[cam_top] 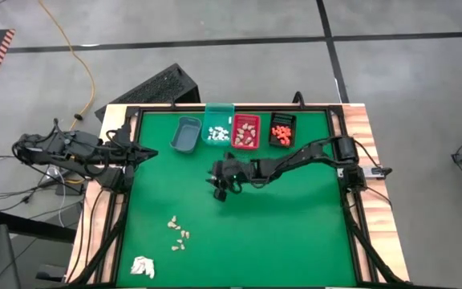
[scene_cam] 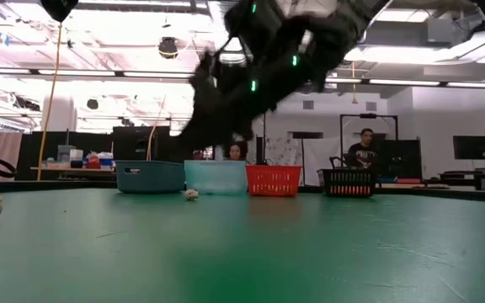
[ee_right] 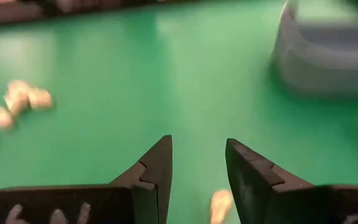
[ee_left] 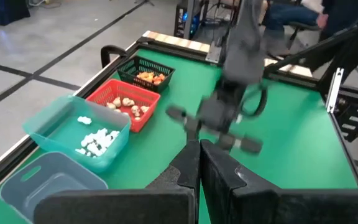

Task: Sort Halloween decoration
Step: Put the white skull toy into the blue bin

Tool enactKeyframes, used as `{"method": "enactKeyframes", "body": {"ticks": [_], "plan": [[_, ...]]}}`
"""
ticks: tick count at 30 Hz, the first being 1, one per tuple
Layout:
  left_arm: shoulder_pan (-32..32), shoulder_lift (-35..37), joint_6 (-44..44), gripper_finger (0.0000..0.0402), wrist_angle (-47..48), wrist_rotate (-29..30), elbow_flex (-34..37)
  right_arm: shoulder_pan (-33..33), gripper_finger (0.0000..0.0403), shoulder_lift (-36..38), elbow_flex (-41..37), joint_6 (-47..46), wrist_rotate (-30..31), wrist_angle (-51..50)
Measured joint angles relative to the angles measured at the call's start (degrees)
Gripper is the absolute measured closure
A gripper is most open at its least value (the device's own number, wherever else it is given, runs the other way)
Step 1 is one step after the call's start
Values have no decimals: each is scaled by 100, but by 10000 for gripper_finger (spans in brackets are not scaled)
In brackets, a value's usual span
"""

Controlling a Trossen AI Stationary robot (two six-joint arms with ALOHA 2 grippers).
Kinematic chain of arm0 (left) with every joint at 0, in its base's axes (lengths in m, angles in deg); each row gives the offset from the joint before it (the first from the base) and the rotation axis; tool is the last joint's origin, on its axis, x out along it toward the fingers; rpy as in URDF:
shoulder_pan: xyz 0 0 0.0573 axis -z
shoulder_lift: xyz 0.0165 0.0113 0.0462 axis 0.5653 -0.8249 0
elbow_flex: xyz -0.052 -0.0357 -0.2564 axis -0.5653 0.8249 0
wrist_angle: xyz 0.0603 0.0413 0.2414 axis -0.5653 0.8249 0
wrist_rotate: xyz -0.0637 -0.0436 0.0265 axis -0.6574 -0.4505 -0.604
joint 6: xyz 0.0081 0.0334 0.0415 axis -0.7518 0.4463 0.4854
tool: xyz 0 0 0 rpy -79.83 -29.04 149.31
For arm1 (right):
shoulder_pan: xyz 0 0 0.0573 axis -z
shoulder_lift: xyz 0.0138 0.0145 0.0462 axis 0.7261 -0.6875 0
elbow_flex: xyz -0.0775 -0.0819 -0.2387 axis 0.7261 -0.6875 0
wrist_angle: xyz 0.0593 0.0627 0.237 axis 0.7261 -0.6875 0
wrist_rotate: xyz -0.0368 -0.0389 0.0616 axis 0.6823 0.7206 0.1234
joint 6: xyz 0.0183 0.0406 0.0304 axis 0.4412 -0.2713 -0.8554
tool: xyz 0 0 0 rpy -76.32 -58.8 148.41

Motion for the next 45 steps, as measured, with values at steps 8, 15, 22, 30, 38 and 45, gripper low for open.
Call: {"method": "enactKeyframes", "body": {"ticks": [8,15,22,30,38,45], "plan": [[0,291,69,402,-1119,-27,755,7,260,-209,-167,-270,608,345],[0,968,-476,401,-2198,-39,2090,-27,260,-228,-154,-234,595,411],[0,1561,-964,401,-2820,-88,2903,-144,260,-818,-159,-441,578,901],[0,1724,-1352,401,-2612,117,3108,-271,260,-1606,-124,-1417,771,1413],[0,1722,-1497,401,-2260,308,3108,-497,283,-1977,-105,-2210,952,1341],[-1,1722,-1519,401,-2008,523,3108,-523,346,-1797,-140,-2404,960,1244]]}}
